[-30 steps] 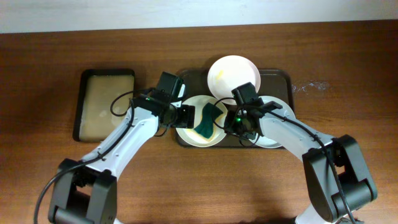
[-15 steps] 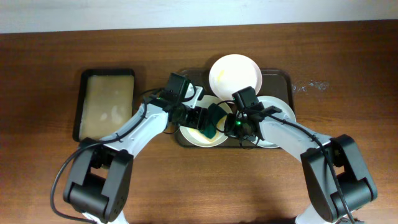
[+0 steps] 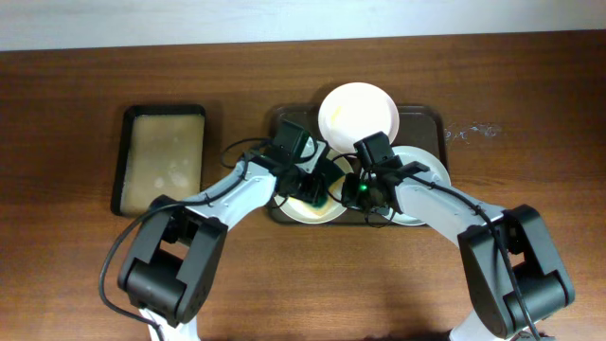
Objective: Clean dirty plates on tray and stack at the side
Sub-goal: 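Hold the plate rim with the right gripper and scrub with the sponge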
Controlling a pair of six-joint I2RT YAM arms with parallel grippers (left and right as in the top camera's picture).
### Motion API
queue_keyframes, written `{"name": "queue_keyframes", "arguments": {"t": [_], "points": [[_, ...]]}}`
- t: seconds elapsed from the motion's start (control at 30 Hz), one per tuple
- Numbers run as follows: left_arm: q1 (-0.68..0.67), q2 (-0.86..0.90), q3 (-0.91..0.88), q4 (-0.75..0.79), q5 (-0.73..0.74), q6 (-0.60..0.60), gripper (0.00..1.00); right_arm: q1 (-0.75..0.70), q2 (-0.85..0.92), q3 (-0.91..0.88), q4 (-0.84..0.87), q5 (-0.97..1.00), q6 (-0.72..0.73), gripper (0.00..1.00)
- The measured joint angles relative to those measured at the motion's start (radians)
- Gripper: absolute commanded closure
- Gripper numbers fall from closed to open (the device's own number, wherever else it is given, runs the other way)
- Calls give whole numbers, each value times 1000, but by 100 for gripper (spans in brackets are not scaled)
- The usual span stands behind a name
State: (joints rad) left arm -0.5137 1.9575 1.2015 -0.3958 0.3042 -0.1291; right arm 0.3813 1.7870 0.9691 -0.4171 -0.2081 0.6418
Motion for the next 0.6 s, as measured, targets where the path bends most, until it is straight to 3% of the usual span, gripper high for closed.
{"name": "queue_keyframes", "arguments": {"t": [0.07, 0.4, 0.5, 0.6], "points": [[-10, 0, 6, -15, -88, -29, 100, 0, 0, 0, 8, -6, -4, 88], [-16, 7, 137, -299, -550, -105, 100, 2, 0, 0, 18, -26, -14, 88], [-8, 10, 174, -311, -521, -138, 100, 2, 0, 0, 13, -21, -15, 88], [5, 10, 187, -227, -286, -190, 100, 2, 0, -1, 9, -18, -16, 88]]}}
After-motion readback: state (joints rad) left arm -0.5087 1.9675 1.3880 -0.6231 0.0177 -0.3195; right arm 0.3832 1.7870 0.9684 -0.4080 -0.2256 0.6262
